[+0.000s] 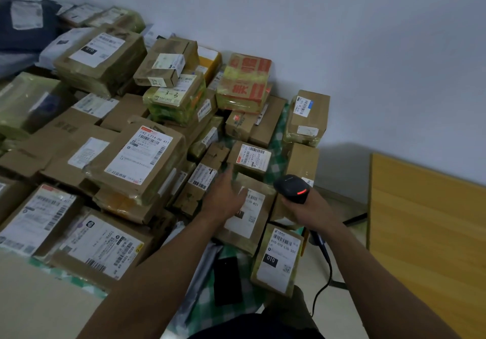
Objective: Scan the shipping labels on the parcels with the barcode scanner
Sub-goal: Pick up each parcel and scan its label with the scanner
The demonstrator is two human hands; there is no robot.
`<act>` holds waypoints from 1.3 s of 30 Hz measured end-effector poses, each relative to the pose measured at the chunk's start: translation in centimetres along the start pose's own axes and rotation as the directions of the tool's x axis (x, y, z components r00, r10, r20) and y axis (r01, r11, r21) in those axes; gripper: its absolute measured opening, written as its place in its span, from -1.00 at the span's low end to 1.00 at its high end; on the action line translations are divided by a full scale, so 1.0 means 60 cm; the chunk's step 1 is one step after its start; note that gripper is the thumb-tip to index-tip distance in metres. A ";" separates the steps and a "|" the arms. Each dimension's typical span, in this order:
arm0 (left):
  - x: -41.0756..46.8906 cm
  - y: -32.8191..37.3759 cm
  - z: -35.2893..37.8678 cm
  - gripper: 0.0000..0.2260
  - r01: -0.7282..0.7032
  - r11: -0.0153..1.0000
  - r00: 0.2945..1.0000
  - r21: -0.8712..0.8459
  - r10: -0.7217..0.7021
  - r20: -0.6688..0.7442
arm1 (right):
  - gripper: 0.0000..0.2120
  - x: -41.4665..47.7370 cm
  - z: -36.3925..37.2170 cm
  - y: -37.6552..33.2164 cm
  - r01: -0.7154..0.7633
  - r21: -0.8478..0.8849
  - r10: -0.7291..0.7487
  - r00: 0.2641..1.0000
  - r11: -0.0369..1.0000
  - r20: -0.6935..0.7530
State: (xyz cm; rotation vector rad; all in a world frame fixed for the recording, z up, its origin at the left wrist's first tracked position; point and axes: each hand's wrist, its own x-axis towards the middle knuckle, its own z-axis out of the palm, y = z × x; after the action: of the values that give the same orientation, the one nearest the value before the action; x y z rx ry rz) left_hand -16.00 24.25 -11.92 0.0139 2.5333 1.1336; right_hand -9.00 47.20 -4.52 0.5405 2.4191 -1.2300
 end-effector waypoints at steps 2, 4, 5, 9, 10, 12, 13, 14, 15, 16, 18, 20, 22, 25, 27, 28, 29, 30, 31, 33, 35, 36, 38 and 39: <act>0.032 0.037 -0.003 -0.47 -0.071 0.995 0.993 0.064 0.077 -0.093 | -0.72 0.007 0.001 0.004 -0.013 -0.013 0.013 1.000 1.000 -0.002; 0.071 0.064 -0.007 -0.52 -0.086 0.990 0.989 0.110 0.098 -0.107 | -0.76 0.012 -0.001 0.007 -0.024 -0.022 0.024 1.000 0.999 0.000; 0.093 0.072 -0.009 -0.51 -0.081 0.987 0.990 0.139 0.096 -0.101 | -0.77 0.015 -0.003 0.008 -0.026 -0.014 0.026 1.000 1.000 -0.004; 0.156 0.089 -0.014 -0.36 0.008 0.968 0.999 0.251 0.003 -0.045 | -0.74 0.026 -0.008 0.009 -0.038 0.010 0.038 0.999 0.999 -0.010; 0.165 0.088 -0.013 -0.30 0.025 0.964 1.000 0.265 -0.021 -0.019 | -0.73 0.028 -0.009 0.011 -0.039 0.008 0.039 0.999 0.999 -0.008; 0.175 0.084 -0.009 -0.22 0.051 0.962 0.998 0.269 -0.062 0.032 | -0.70 0.034 -0.012 0.014 -0.035 0.020 0.035 0.999 0.999 -0.007; 0.180 0.080 -0.005 -0.18 0.057 0.962 0.996 0.268 -0.072 0.044 | -0.69 0.036 -0.013 0.014 -0.038 0.030 0.038 0.999 0.999 -0.008; 0.184 0.077 -0.003 -0.14 0.052 0.962 0.996 0.269 -0.068 0.050 | -0.67 0.037 -0.015 0.014 -0.037 0.034 0.037 0.999 0.999 -0.005; 0.188 0.074 -0.001 -0.11 0.044 0.963 0.997 0.266 -0.061 0.055 | -0.66 0.038 -0.017 0.013 -0.034 0.038 0.034 0.999 0.999 0.001; 0.191 0.072 0.000 -0.06 0.038 0.966 0.996 0.255 -0.058 0.069 | -0.64 0.039 -0.018 0.014 -0.035 0.042 0.035 0.999 0.998 0.008; 0.196 0.067 0.000 0.03 0.028 0.969 0.990 0.245 -0.061 0.129 | -0.62 0.043 -0.018 0.015 -0.035 0.048 0.034 0.999 0.998 0.015; 0.200 0.062 -0.002 0.08 0.008 0.967 0.981 0.254 -0.057 0.187 | -0.59 0.047 -0.018 0.019 -0.037 0.050 0.037 0.999 0.998 0.006; 0.199 0.068 -0.009 0.06 -0.032 0.964 0.970 0.263 -0.033 0.240 | -0.62 0.051 -0.017 0.018 -0.040 0.050 0.040 0.999 0.998 0.005; 0.200 0.074 -0.019 0.03 -0.029 0.968 0.969 0.250 -0.035 0.245 | -0.69 0.051 -0.016 0.014 -0.048 0.052 0.048 0.999 0.998 0.002; 0.194 0.070 -0.021 -0.03 -0.009 0.975 0.979 0.224 -0.036 0.199 | -0.69 0.051 -0.015 0.012 -0.048 0.074 0.048 0.999 0.996 0.005; 0.190 0.066 -0.022 -0.11 -0.012 0.978 0.985 0.208 -0.024 0.170 | -0.68 0.052 -0.013 0.011 -0.048 0.080 0.047 0.999 0.996 0.007; 0.185 0.062 -0.023 -0.20 -0.018 0.983 0.991 0.183 -0.007 0.134 | -0.68 0.051 -0.013 0.011 -0.049 0.076 0.049 0.999 0.996 0.007; 0.181 0.059 -0.023 -0.30 -0.021 0.989 0.995 0.146 0.007 0.095 | -0.68 0.051 -0.013 0.010 -0.056 0.074 0.055 0.998 0.996 0.006; 0.175 0.058 -0.024 -0.37 -0.027 0.995 0.998 0.101 0.022 0.057 | -0.69 0.051 -0.013 0.011 -0.061 0.079 0.061 0.998 0.995 0.004; 0.162 0.056 -0.032 -0.44 -0.085 0.996 0.996 -0.016 0.085 -0.024 | -0.71 0.050 -0.012 0.012 -0.057 0.073 0.057 0.998 0.996 0.008; 0.138 0.064 -0.043 -0.44 -0.177 0.972 0.982 -0.153 0.164 -0.096 | -0.72 0.046 -0.012 0.010 -0.050 0.074 0.049 0.999 0.996 0.014; 0.123 0.070 -0.050 -0.45 -0.208 0.958 0.974 -0.199 0.184 -0.131 | -0.72 0.043 -0.014 0.009 -0.044 0.080 0.044 0.999 0.996 0.007; 0.088 0.078 -0.064 -0.47 -0.235 0.942 0.961 -0.239 0.188 -0.203 | -0.72 0.035 -0.017 0.001 -0.020 0.090 0.022 0.999 0.996 -0.023; 0.067 0.080 -0.071 -0.45 -0.237 0.940 0.958 -0.247 0.184 -0.219 | -0.74 0.029 -0.019 -0.004 -0.002 0.109 0.007 0.999 0.994 -0.046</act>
State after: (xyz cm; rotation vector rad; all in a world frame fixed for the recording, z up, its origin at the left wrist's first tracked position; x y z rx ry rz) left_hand -21.84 25.06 -7.14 0.1140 2.5647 1.6333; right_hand -10.79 48.28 -4.55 0.6117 2.3977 -1.3678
